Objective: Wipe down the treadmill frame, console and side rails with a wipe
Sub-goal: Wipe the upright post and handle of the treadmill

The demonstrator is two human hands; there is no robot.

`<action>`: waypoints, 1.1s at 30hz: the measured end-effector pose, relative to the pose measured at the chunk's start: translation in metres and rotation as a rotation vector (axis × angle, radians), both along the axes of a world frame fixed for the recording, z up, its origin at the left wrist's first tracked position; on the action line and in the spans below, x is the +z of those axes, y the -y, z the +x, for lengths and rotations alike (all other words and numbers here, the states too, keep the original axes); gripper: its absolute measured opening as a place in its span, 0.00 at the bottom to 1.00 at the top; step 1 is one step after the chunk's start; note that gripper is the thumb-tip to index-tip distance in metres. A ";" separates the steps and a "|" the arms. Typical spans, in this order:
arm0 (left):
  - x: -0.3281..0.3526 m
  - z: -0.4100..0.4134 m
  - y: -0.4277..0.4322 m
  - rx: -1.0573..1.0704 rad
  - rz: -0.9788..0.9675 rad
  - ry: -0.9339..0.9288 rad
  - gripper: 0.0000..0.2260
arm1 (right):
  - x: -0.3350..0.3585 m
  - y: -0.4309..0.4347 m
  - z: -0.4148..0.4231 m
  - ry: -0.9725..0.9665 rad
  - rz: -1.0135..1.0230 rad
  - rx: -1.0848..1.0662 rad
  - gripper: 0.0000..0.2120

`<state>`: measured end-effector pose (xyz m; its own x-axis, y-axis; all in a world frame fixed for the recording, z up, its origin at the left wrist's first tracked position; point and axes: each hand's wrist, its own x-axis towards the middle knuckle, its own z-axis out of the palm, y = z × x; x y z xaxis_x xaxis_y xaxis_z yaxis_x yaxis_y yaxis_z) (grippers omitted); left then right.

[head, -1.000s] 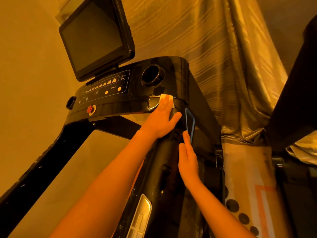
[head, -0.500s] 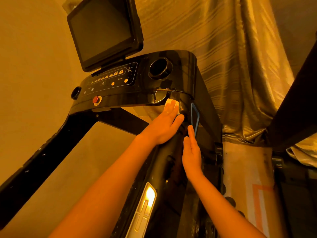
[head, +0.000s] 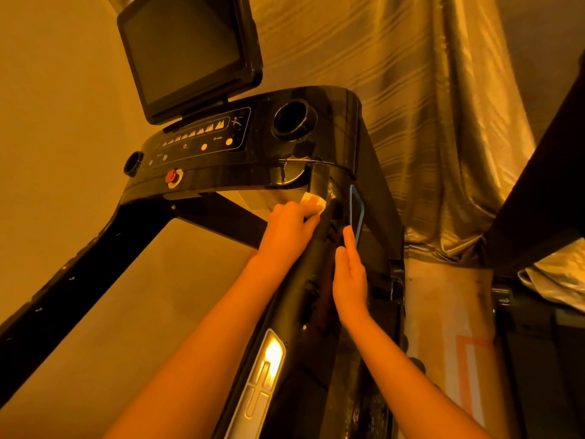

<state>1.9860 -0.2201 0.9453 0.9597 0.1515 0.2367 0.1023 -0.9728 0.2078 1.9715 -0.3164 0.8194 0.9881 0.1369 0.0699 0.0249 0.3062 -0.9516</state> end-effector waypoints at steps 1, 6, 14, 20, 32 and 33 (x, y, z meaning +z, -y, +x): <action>0.000 -0.004 -0.002 -0.003 -0.021 -0.005 0.13 | -0.001 -0.001 0.000 -0.002 -0.003 -0.006 0.19; -0.001 -0.017 0.000 -0.055 -0.028 0.013 0.15 | -0.003 -0.003 0.001 -0.006 -0.024 -0.020 0.18; 0.010 -0.030 0.018 -0.118 0.013 -0.174 0.20 | -0.004 -0.001 0.002 -0.020 0.005 0.016 0.22; 0.010 -0.053 0.018 -0.113 0.013 -0.308 0.24 | -0.006 -0.001 0.003 -0.022 0.018 0.013 0.22; -0.001 -0.095 0.011 -0.124 -0.080 -0.287 0.24 | -0.009 -0.005 0.003 -0.027 0.002 -0.035 0.23; -0.001 -0.094 0.009 -0.120 -0.083 -0.288 0.24 | -0.007 -0.004 0.003 -0.025 0.011 -0.036 0.22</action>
<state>1.8921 -0.2296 0.9442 0.9976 0.0410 -0.0553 0.0543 -0.9624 0.2660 1.9741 -0.3124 0.8121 0.9938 0.1006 0.0463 0.0123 0.3158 -0.9488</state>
